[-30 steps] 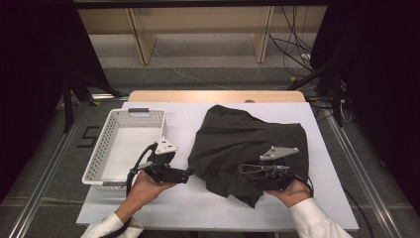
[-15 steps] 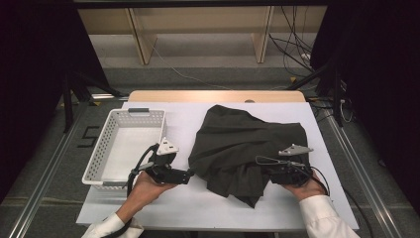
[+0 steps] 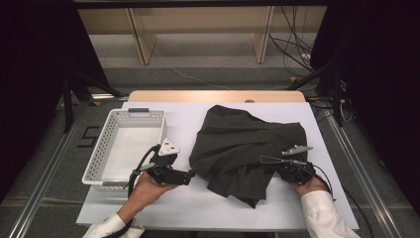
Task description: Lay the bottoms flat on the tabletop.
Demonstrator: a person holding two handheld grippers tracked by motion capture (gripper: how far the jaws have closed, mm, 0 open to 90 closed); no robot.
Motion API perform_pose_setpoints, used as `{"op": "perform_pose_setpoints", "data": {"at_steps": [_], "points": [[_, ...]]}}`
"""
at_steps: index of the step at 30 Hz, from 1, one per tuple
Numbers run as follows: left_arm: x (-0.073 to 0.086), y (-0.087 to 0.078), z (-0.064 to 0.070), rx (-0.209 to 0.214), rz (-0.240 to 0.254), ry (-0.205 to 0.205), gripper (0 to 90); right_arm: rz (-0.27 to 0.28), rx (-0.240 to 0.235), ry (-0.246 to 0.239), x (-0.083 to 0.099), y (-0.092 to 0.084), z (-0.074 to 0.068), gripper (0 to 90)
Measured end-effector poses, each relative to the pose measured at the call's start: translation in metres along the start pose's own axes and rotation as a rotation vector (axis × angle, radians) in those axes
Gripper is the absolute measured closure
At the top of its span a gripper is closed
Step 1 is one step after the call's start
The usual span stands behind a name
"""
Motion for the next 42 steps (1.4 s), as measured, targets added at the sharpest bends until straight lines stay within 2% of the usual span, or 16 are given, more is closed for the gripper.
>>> {"op": "perform_pose_setpoints", "data": {"at_steps": [3,4,6,10,13,15,19,23,25,28,29,32,34,37,39,42], "points": [[0.000,0.000,-0.001,-0.001,0.001,-0.008,13.4,0.007,0.103,-0.037,-0.011,-0.011,0.010,77.5],[0.000,0.000,-0.002,-0.001,0.001,-0.010,13.4,0.025,0.136,-0.030,-0.018,-0.017,0.016,78.7],[0.001,0.000,-0.003,-0.002,-0.002,-0.014,13.6,0.071,0.157,0.003,-0.030,-0.028,0.026,80.0],[0.000,-0.001,-0.004,-0.006,0.005,-0.020,13.6,0.137,0.237,0.006,-0.065,-0.044,0.040,80.4],[-0.002,-0.003,-0.004,-0.004,0.010,-0.021,13.6,0.186,0.289,-0.003,-0.098,-0.051,0.040,80.4],[-0.002,-0.004,-0.004,-0.002,0.011,-0.019,13.6,0.189,0.311,-0.027,-0.117,-0.051,0.037,80.5],[-0.002,-0.004,-0.005,-0.003,0.011,-0.022,13.6,0.213,0.334,-0.078,-0.156,-0.050,0.023,80.8],[-0.002,-0.003,-0.004,-0.002,0.013,-0.019,13.6,0.238,0.350,-0.173,-0.190,-0.039,-0.004,80.8],[-0.001,-0.003,-0.004,-0.001,0.007,-0.013,13.6,0.225,0.355,-0.224,-0.202,-0.029,-0.019,80.6],[-0.001,-0.001,-0.005,-0.001,0.009,-0.020,13.6,0.203,0.345,-0.291,-0.212,-0.011,-0.045,79.3],[-0.001,-0.001,-0.005,-0.001,0.008,-0.020,13.6,0.184,0.352,-0.334,-0.213,-0.002,-0.053,78.4],[0.000,-0.002,-0.004,-0.002,0.008,-0.017,13.6,0.112,0.414,-0.465,-0.210,0.021,-0.068,76.2],[0.000,-0.003,-0.005,-0.002,0.008,-0.017,13.6,0.129,0.393,-0.426,-0.211,0.021,-0.070,75.1],[0.000,-0.003,-0.005,-0.003,0.012,-0.023,13.6,0.150,0.321,-0.342,-0.209,0.007,-0.063,68.2],[0.000,-0.003,-0.005,-0.004,0.007,-0.019,13.6,0.189,0.231,-0.259,-0.208,-0.008,-0.053,62.1],[0.000,-0.001,-0.003,-0.003,0.004,-0.018,13.6,0.204,0.140,-0.185,-0.201,-0.022,-0.040,53.5]]}}
Point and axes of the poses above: each handheld gripper's, and its own axes: y roughly forward along the jaws, x roughly out of its underside, z roughly to its right, the point moved 7 cm from there along y, roughly forward along the jaws, and after that the axes turned 7 degrees about -z, right-handed, at the moved point
